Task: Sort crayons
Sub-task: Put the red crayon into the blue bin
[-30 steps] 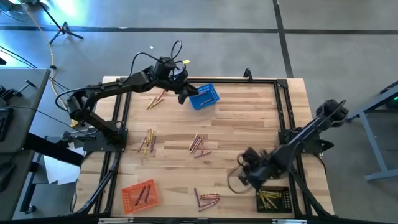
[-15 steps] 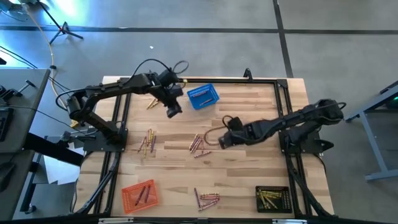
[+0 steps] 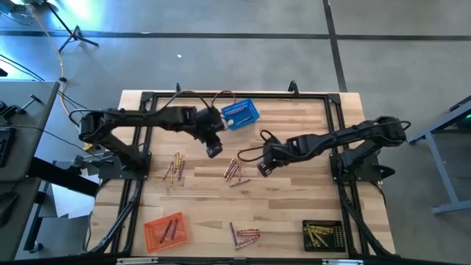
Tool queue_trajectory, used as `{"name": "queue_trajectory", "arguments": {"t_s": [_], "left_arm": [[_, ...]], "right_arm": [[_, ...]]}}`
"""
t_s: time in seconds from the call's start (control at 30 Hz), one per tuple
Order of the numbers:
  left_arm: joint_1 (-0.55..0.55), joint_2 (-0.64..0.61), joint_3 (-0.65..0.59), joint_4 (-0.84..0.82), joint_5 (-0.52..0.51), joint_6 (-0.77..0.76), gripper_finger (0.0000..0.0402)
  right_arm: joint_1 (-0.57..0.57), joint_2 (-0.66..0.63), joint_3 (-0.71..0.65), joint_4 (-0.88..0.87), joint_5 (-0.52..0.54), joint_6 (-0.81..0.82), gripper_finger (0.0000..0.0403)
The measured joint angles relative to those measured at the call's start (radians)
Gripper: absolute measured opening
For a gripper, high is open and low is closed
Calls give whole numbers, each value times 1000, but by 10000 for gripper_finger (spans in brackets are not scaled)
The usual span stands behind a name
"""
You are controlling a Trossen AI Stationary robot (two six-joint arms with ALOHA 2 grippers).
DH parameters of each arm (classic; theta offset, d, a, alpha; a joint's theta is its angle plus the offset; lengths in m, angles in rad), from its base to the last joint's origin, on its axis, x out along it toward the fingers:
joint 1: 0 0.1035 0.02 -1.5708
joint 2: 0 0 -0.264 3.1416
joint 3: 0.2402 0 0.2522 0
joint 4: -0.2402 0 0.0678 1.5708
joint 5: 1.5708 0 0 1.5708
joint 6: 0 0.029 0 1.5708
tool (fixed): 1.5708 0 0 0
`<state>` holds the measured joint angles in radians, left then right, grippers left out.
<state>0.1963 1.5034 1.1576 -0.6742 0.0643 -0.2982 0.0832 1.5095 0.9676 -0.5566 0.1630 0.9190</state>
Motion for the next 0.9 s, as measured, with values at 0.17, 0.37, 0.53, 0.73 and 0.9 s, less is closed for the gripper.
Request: {"name": "queue_trajectory", "arguments": {"t_s": [0.17, 0.37, 0.53, 0.73, 0.9], "left_arm": [[-102, 30, 0, 48, -52, -303, 103], [-206, 143, 1, 164, -88, -532, 103], [-263, 256, 26, 158, -84, -672, 103], [-321, 352, 130, 167, -51, -710, 103], [-358, 408, 205, 150, -53, -616, 103]], "right_arm": [[-12, -52, 0, -67, -120, -78, 84], [-2, -166, 0, -224, -93, -183, 84], [-2, -228, 0, -277, -51, -248, 84], [-2, -240, 0, -304, -50, -300, 84], [-2, -238, 0, -301, -50, -348, 84]]}}
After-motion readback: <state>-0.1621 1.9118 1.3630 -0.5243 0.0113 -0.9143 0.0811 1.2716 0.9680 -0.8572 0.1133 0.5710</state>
